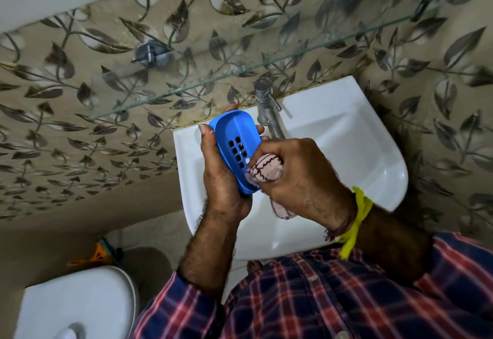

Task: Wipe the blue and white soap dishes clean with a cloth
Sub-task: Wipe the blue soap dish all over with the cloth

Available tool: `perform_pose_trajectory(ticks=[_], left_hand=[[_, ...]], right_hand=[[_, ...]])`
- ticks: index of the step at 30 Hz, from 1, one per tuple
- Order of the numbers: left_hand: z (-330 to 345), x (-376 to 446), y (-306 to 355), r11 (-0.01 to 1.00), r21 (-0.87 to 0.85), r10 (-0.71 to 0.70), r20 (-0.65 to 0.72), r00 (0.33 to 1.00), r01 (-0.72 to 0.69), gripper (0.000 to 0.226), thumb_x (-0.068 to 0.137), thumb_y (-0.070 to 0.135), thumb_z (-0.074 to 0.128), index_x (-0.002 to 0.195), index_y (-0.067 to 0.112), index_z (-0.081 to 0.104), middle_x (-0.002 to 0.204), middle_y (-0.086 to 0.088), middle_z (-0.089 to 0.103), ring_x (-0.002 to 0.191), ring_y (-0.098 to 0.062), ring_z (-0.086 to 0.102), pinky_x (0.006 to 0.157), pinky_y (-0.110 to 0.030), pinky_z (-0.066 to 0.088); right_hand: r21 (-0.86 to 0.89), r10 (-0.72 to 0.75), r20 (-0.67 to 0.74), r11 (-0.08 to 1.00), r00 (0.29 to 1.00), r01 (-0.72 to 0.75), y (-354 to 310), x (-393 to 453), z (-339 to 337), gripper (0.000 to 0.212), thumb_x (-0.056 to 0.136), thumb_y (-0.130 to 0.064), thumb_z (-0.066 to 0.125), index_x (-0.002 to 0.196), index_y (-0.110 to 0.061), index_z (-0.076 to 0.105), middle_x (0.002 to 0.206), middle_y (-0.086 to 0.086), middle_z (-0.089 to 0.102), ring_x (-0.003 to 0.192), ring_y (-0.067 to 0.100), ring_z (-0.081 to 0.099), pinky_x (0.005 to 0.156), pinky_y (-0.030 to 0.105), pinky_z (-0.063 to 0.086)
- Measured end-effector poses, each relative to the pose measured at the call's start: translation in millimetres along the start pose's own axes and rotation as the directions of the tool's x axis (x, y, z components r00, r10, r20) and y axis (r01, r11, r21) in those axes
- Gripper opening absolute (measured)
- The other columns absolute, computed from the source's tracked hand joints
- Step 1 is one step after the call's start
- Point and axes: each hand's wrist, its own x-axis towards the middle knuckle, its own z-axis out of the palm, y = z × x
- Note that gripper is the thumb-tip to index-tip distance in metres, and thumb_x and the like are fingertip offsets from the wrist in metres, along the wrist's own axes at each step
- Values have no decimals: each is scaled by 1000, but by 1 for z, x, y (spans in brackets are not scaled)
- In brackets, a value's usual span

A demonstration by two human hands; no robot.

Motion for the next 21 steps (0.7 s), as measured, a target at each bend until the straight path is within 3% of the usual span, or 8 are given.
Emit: perform_pose_trajectory(ticks=[3,6,9,11,14,16,18,21], left_hand=[[4,-1,-3,999,37,14,-3,1000,-14,62,99,68,30,114,31,77,96,-3,78,83,-18,75,67,-31,60],[12,-6,-9,996,94,-2,16,1000,0,65,102,65,29,135,22,65,110,-5,76,95,-21,73,73,-32,59],[19,-12,-12,992,124,16,25,1000,-19,72,103,62,28,147,10,52,125,-11,69,110,-24,67,86,-35,55],[23,-13,-10,988,143,56,34,998,-60,68,104,59,28,145,11,54,131,-14,68,118,-27,66,92,-36,55],[26,-13,-8,980,164,116,16,993,-117,62,106,56,29,137,14,62,129,-12,71,122,-26,66,98,-36,54],[25,-13,-10,978,172,118,-6,993,-115,64,106,56,30,139,10,60,132,-15,69,126,-28,64,106,-44,50],[22,-14,-13,980,174,98,-13,995,-95,67,104,58,30,144,9,55,136,-18,65,127,-32,62,110,-48,48],[18,-13,-10,984,167,73,-41,996,-65,70,98,64,31,143,16,56,129,-15,69,117,-34,65,97,-48,54]], right_hand=[[-47,63,-229,996,971,-75,1,10,0,12,75,-20,79,79,-14,69,71,4,71,67,27,66,60,38,57],[11,63,-409,998,910,-64,-5,26,1,17,74,-17,77,71,-9,63,63,5,66,61,28,62,54,40,53],[16,-23,-491,999,871,35,-11,33,0,16,73,-11,75,69,-5,61,64,8,64,62,32,59,54,43,50],[-76,-117,-506,993,855,90,-13,29,0,7,72,-5,72,74,-4,65,72,9,69,69,34,62,61,43,52],[-226,-248,-509,962,824,150,-17,26,2,10,74,-4,68,84,-3,71,84,11,71,79,35,64,69,40,53],[-267,-268,-463,951,845,155,-18,27,2,12,77,-7,68,88,-3,71,88,13,69,81,36,63,69,41,53],[-255,-198,-384,962,902,102,-16,28,-1,9,75,-8,70,84,-7,69,84,11,67,77,35,63,64,40,53],[-123,60,-241,988,969,-91,-6,26,-6,8,73,-10,73,75,-7,66,71,5,68,68,29,66,58,35,56]])
